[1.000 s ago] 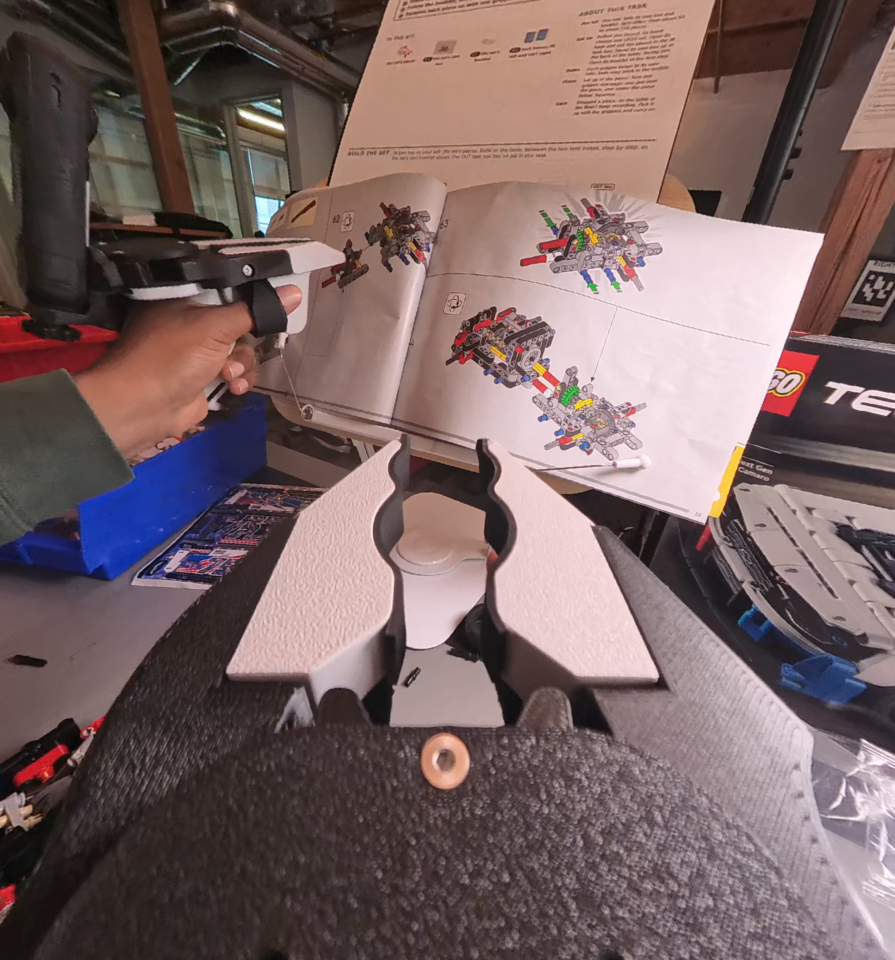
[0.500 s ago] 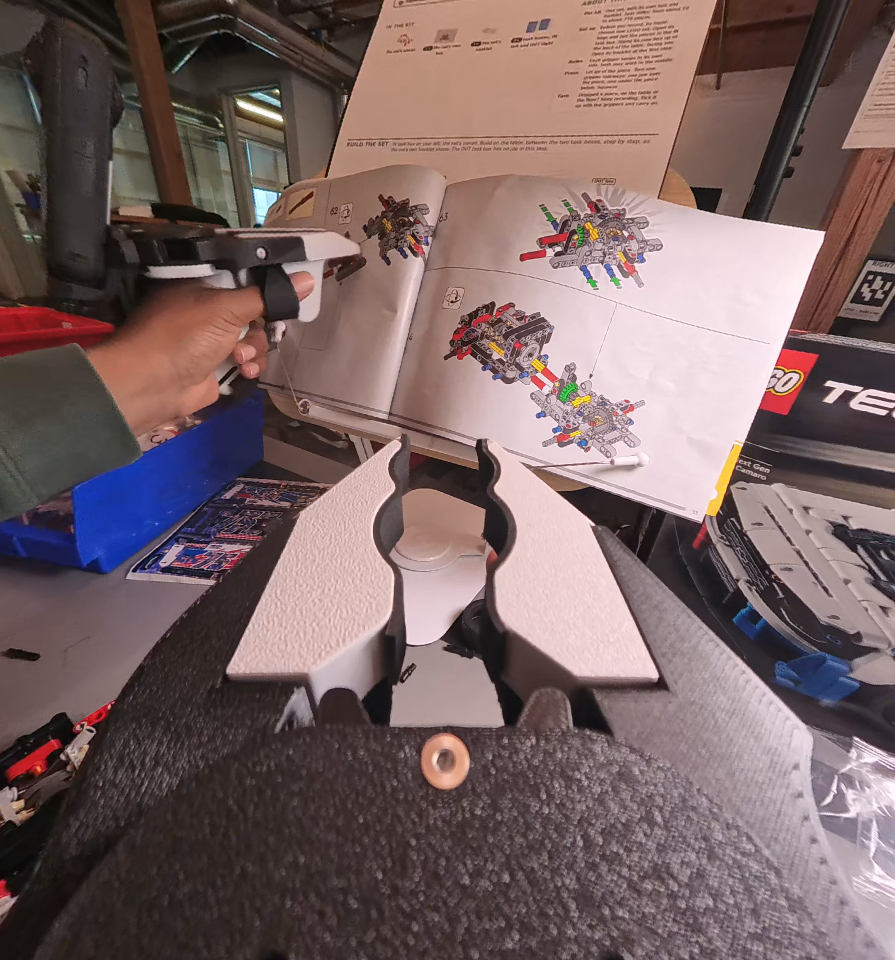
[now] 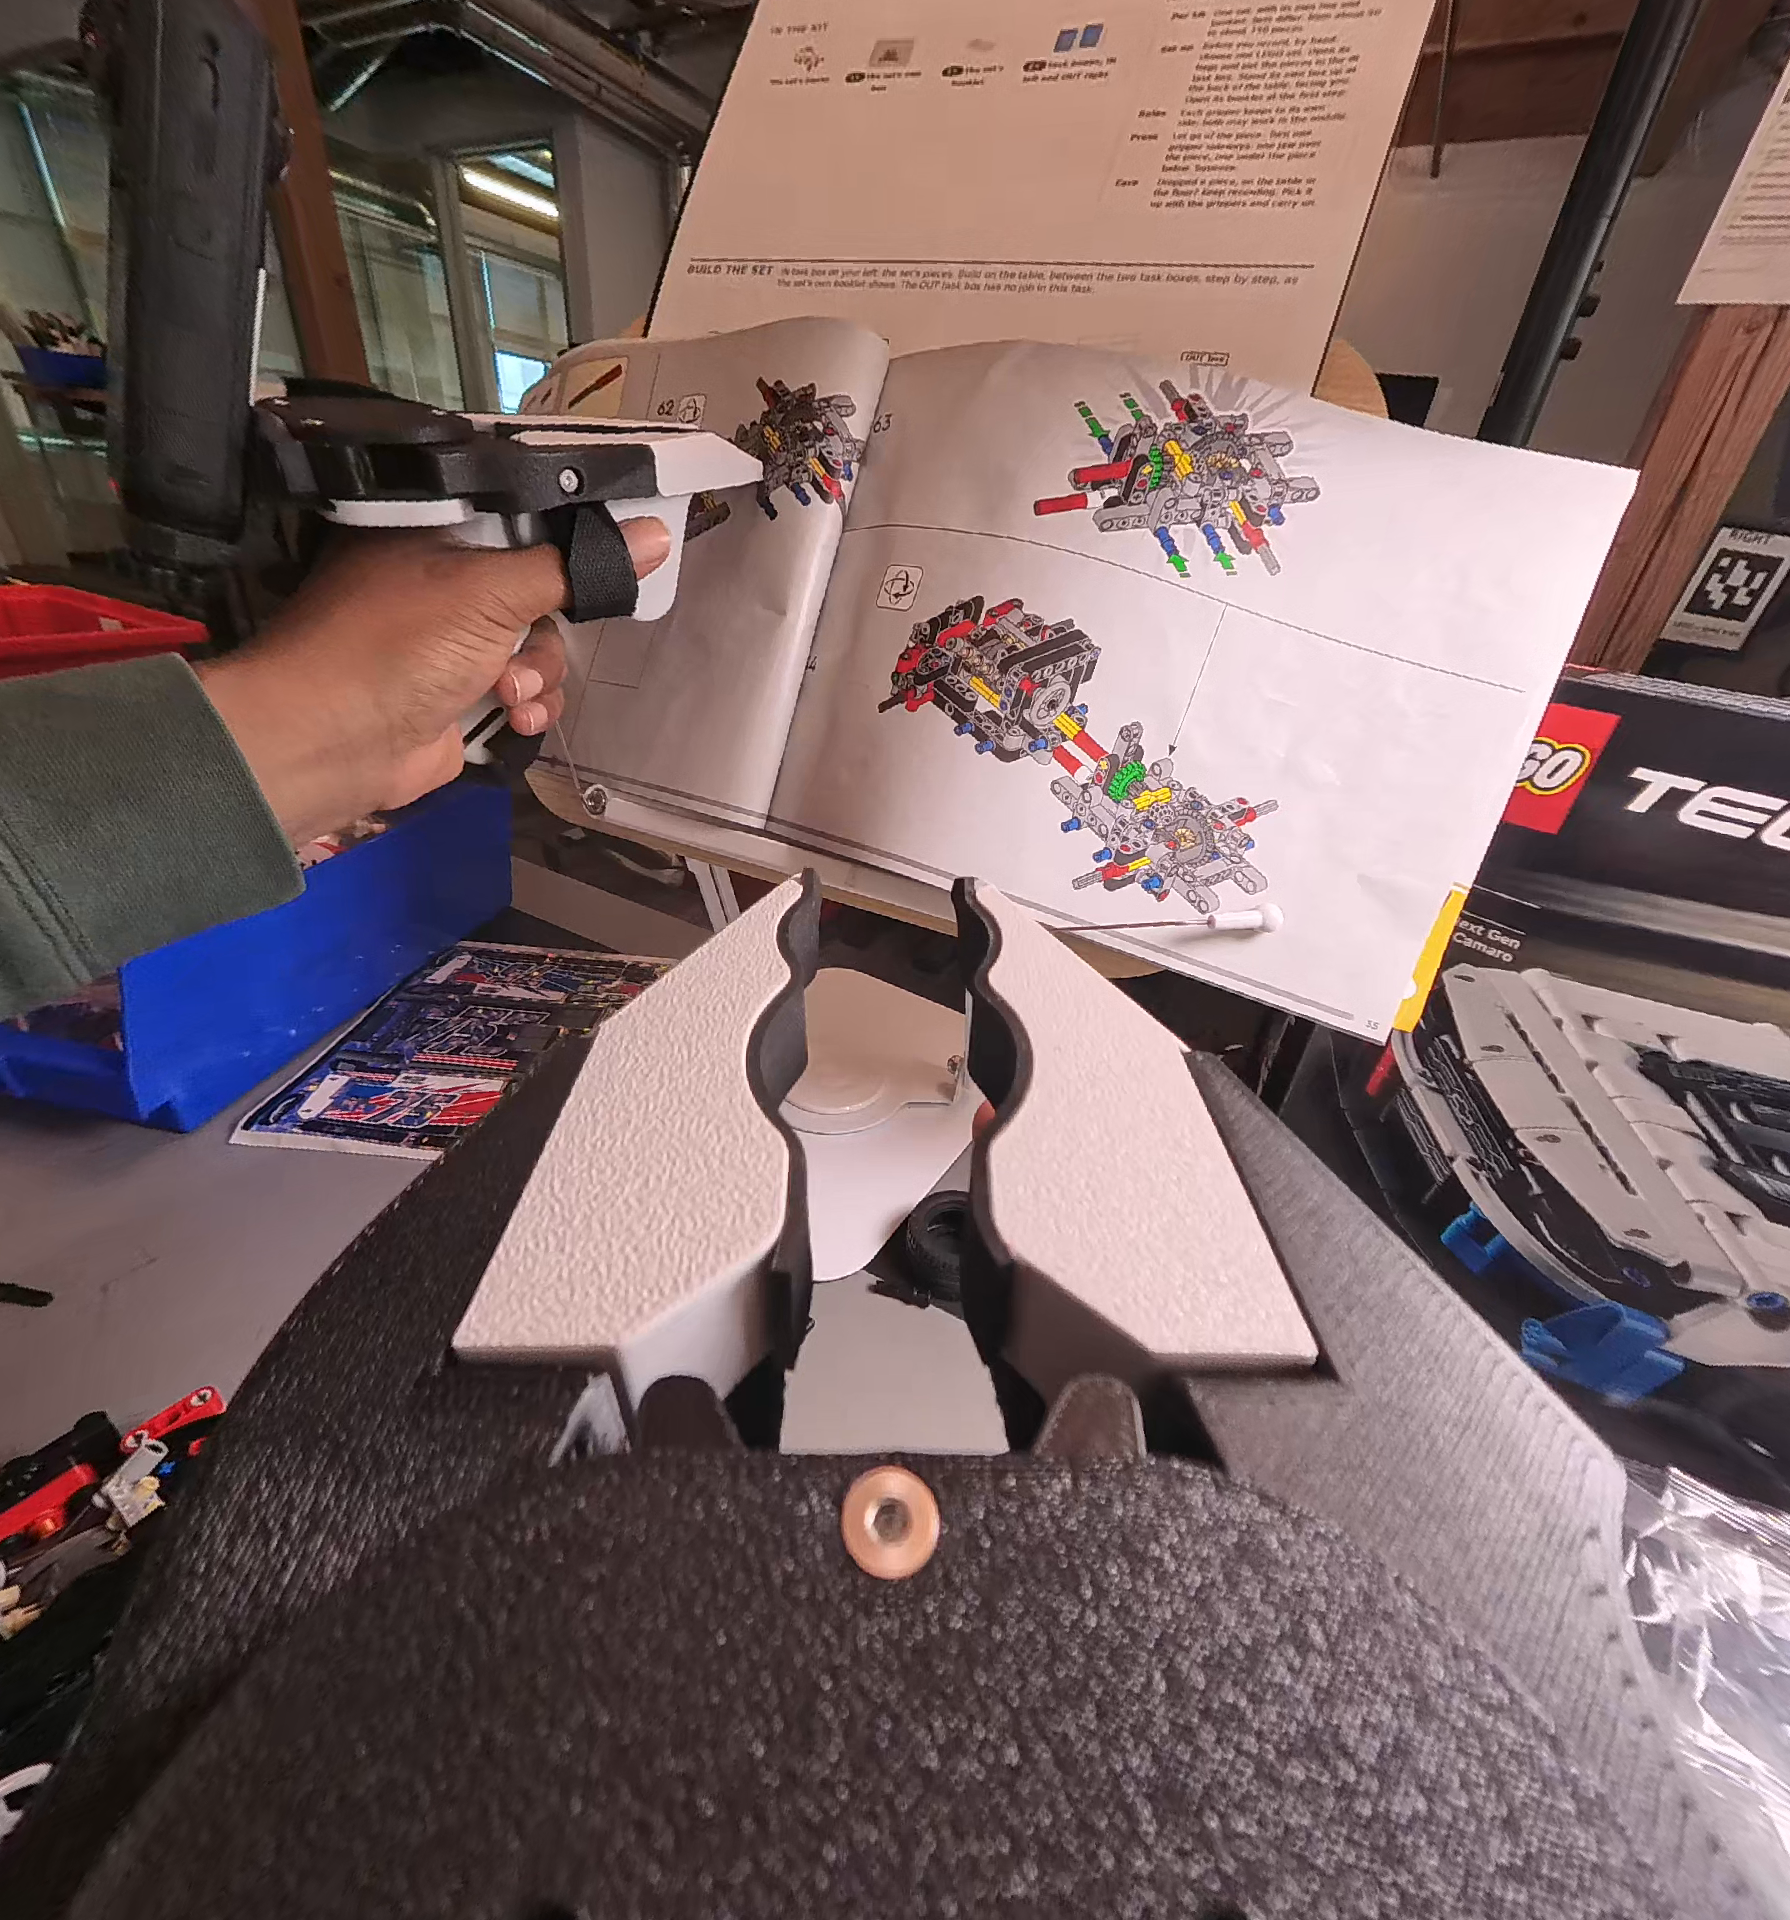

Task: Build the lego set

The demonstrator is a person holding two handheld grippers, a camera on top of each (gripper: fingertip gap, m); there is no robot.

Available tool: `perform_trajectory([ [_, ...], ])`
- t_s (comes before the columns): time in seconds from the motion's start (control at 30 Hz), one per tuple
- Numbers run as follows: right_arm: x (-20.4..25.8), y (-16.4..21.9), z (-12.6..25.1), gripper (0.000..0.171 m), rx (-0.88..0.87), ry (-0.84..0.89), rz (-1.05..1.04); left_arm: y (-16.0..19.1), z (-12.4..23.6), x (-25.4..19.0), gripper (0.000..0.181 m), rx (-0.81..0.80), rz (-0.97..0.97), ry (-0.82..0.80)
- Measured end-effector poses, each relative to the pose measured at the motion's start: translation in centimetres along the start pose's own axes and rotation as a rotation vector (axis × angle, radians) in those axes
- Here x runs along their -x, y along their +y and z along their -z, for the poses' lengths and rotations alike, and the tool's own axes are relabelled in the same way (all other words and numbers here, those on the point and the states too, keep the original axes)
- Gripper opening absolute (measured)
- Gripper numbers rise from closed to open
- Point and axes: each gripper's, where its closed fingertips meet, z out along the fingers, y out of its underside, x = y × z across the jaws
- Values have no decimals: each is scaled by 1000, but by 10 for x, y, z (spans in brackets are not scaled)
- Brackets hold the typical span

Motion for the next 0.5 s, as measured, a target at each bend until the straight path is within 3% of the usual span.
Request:
perform_trajectory([
  [0.5,-2,0,0,24,1,0,-6,5,8,-10,2,5,7,9],
])
